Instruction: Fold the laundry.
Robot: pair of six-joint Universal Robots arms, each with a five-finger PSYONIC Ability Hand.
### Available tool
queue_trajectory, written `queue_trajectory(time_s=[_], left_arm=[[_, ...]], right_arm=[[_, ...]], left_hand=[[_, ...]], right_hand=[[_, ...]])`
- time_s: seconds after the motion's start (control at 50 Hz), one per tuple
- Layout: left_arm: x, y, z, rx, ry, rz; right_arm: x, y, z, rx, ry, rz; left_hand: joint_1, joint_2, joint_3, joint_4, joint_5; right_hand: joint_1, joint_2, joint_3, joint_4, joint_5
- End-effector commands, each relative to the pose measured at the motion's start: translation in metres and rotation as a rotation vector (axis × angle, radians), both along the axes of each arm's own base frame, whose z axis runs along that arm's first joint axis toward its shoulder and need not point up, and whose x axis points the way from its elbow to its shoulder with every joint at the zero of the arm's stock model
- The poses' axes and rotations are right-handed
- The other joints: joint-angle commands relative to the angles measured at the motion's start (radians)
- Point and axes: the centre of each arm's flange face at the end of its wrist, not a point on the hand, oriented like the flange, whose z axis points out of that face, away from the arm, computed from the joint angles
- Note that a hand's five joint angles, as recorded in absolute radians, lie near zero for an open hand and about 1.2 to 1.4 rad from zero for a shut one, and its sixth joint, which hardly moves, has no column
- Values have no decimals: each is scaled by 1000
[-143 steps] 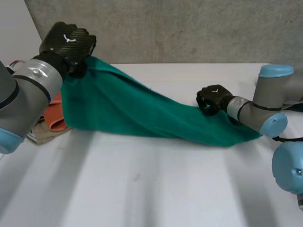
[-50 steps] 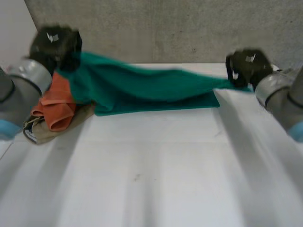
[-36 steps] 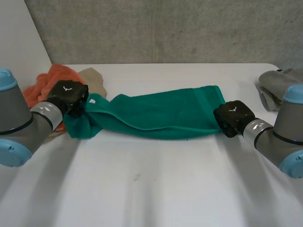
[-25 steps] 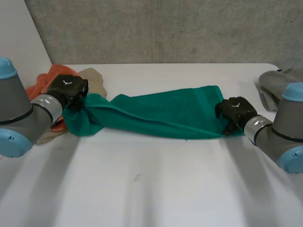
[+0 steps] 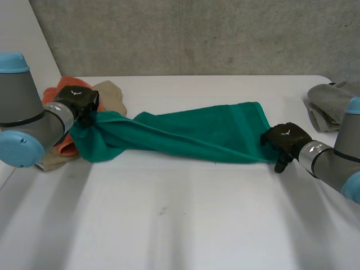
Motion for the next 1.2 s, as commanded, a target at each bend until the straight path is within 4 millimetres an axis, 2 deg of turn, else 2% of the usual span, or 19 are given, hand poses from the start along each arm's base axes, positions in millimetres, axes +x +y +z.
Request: queue_trajectory(time_s=[0.02,0.04,0.12,0.18,0.32,0.4,0.48,0.5,0.54,0.56,0.64,0.7,0.76,0.82,0.9,0.96,1.1,1.14,1.2], left_arm=[[2,-2,1,13,8,17],[2,-2,1,13,9,18],[1,0,3,16,18,17],[0,3,5,20,20,14],[2,15,13,46,13,7],[6,33,20,94,-1,-2],[12,58,20,188,-69,-34],[14,71,18,248,-116,-64],[17,86,13,321,-172,-100],[21,102,7,405,-228,-144],[23,132,2,541,-309,-275],[18,139,-1,560,-307,-336],[13,137,-4,553,-302,-347],[5,126,-11,522,-308,-327],[0,88,-12,409,-316,-236],[-4,69,-8,367,-293,-194],[-15,39,3,317,-163,-125],[-16,31,2,319,-134,-98],[-16,27,1,352,-115,-64]], right_arm=[[4,-14,-9,-27,-26,-10],[5,-15,-10,-26,-29,-10],[7,-26,-10,-58,-50,-27],[7,-31,-9,-67,-60,-34],[3,-33,1,-70,-56,-38],[-7,-15,16,-6,9,-1],[-34,14,31,107,199,60],[-50,31,36,192,305,83],[-62,47,43,256,392,116],[-72,63,49,312,459,149],[-77,76,58,245,535,182],[-78,81,64,205,543,170],[-74,85,63,197,527,186],[-68,80,61,176,517,211],[-52,71,54,167,487,216],[-42,59,53,147,440,180],[-32,31,63,62,296,79],[-29,29,70,62,246,51],[-26,30,78,79,183,20]], left_hand=[[235,198,204,195,238],[235,198,204,195,238],[235,198,204,195,238],[235,198,204,195,238],[235,198,204,195,238],[235,198,204,195,238],[235,198,204,195,238],[235,198,204,195,238],[235,198,204,195,238],[235,198,204,195,238],[235,198,204,195,238],[235,198,204,195,238],[235,198,204,195,238],[235,198,204,195,238],[235,198,204,195,238],[235,198,204,195,238],[235,198,204,195,238],[235,198,204,195,238],[235,198,204,195,238]], right_hand=[[211,206,209,204,200],[243,238,241,236,232],[680,674,678,672,668],[818,813,816,811,807],[855,849,852,847,843],[855,849,852,847,843],[855,849,852,847,843],[855,849,852,847,843],[855,849,852,847,843],[855,849,852,847,843],[855,849,852,847,843],[855,849,852,847,843],[855,849,852,847,843],[855,849,852,847,843],[855,849,852,847,843],[855,849,852,847,843],[855,849,852,847,843],[501,496,499,494,489],[213,207,211,206,201]])
